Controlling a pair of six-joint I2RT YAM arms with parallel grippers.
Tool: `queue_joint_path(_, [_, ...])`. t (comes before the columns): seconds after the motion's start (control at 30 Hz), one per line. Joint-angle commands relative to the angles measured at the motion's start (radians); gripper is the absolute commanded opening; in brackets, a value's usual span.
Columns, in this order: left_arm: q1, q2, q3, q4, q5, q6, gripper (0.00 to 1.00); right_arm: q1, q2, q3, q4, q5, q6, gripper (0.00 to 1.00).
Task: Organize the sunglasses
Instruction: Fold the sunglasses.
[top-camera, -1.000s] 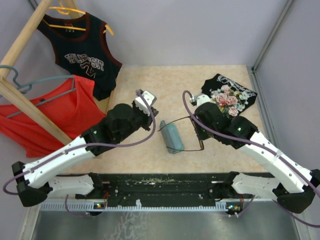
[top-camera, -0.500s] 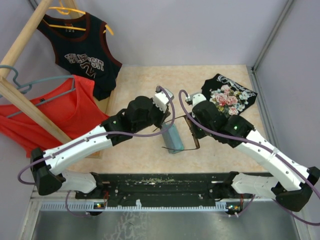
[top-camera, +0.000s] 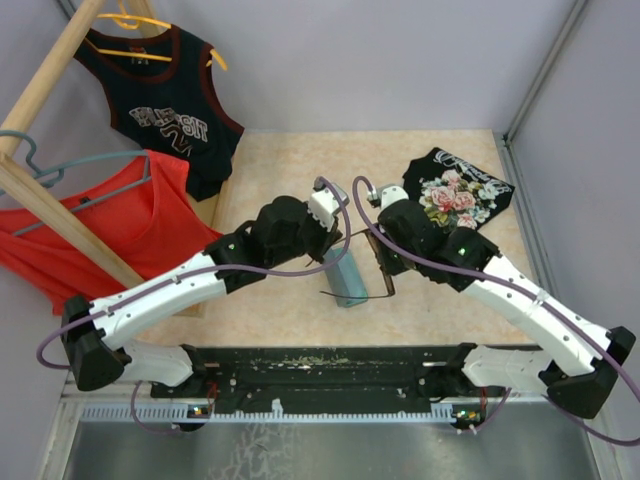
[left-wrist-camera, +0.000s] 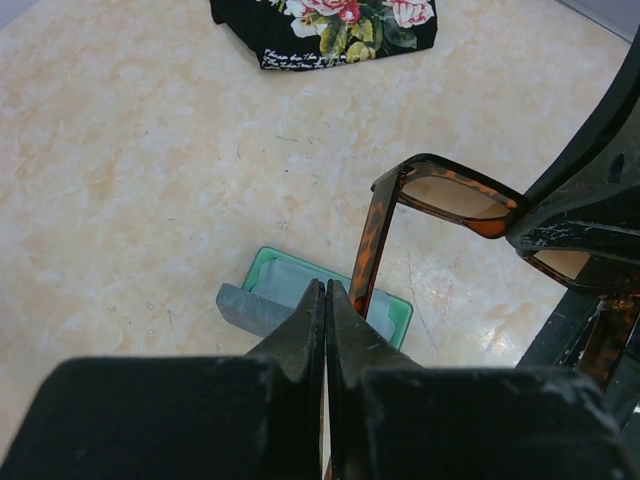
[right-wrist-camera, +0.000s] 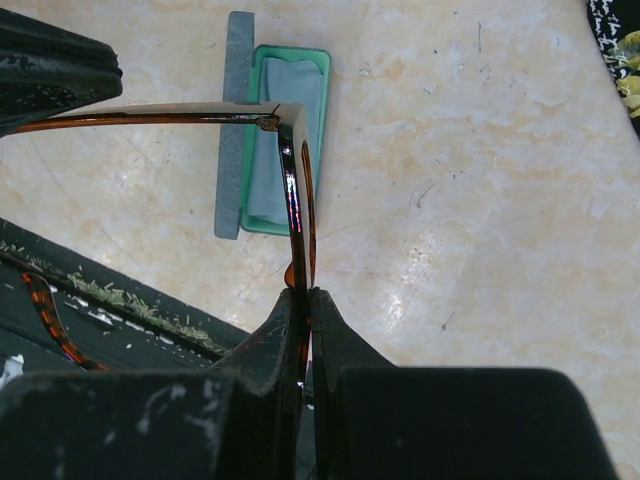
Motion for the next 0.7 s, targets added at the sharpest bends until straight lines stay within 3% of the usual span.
queue_joint_path(0.0, [0.001, -0.009, -0.013, 0.026, 0.025, -0.022, 0.00, 0.008, 0.019, 0.035, 0.067, 0.025, 0.036, 0.00])
queue_joint_path(0.67, [-0.004, -0.011, -0.056, 0.048, 0.067, -0.047, 0.00, 0.008, 0.050, 0.040, 0.163, 0.053, 0.143, 0.00])
